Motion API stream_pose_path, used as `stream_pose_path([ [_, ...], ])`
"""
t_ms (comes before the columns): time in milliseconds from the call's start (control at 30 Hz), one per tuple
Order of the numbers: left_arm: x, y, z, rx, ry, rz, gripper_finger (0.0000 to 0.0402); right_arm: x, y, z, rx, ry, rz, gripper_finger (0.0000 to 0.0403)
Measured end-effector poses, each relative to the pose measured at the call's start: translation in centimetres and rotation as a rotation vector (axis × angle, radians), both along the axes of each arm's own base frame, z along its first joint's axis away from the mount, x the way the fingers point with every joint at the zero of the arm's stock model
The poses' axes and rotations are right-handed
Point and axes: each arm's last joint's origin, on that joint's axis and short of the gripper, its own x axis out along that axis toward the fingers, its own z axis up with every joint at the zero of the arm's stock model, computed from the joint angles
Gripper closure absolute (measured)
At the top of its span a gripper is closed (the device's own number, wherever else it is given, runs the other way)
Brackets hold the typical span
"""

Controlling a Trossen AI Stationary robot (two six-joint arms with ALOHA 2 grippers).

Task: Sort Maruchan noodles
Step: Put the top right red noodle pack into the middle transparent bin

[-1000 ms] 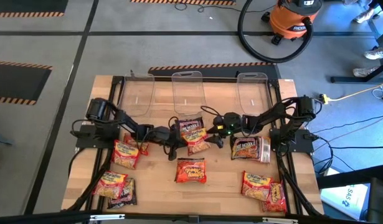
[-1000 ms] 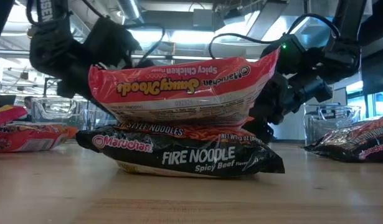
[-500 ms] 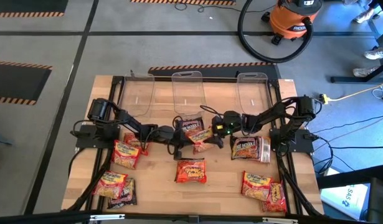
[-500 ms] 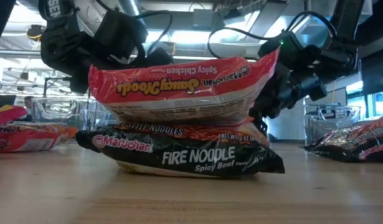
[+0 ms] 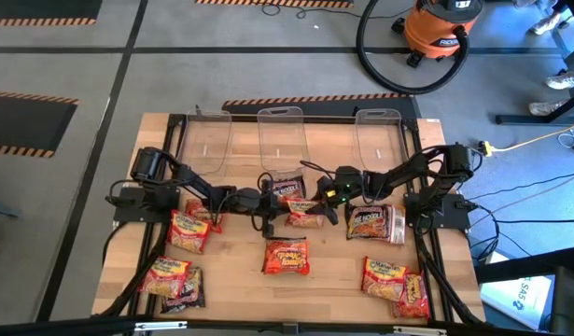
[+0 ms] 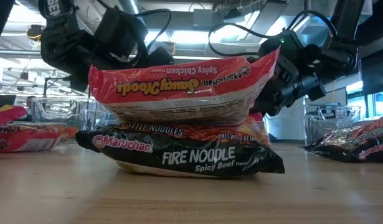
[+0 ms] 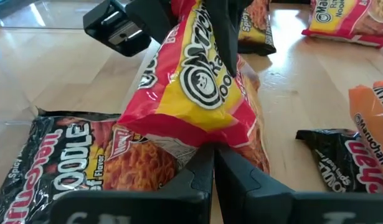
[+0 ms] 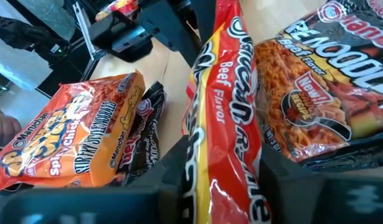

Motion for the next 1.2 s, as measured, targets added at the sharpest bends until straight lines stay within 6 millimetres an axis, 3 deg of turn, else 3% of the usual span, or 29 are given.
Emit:
stream_pose_path([
  [333,-1.0,0.1,2.7,0.061,0.036,-0.015,0.0395,-0.2,0.0,1.0,-0.007,-0.025,0.007,0.0294],
  [500,-2.1,0.3,4.4,0.115,0.089,0.014,0.0395,-0.4,0.0,2.8,-0.066,-0.105,0.025,0.0321],
  [800,-3.5,0.6,8.2,0.141,-0.005,0.039,0.0395,-0.9,-0.1,6.3,-0.188,-0.208,-0.017,0.0307],
  [967,-3.8,0.7,9.9,0.132,-0.1,0.044,0.0395,-0.2,-0.3,8.7,-0.298,-0.168,-0.017,0.0319],
  [1200,-3.8,0.7,10.7,0.121,-0.167,0.05,0.0395,0.7,-0.8,11.8,-0.472,-0.045,-0.033,0.0311],
])
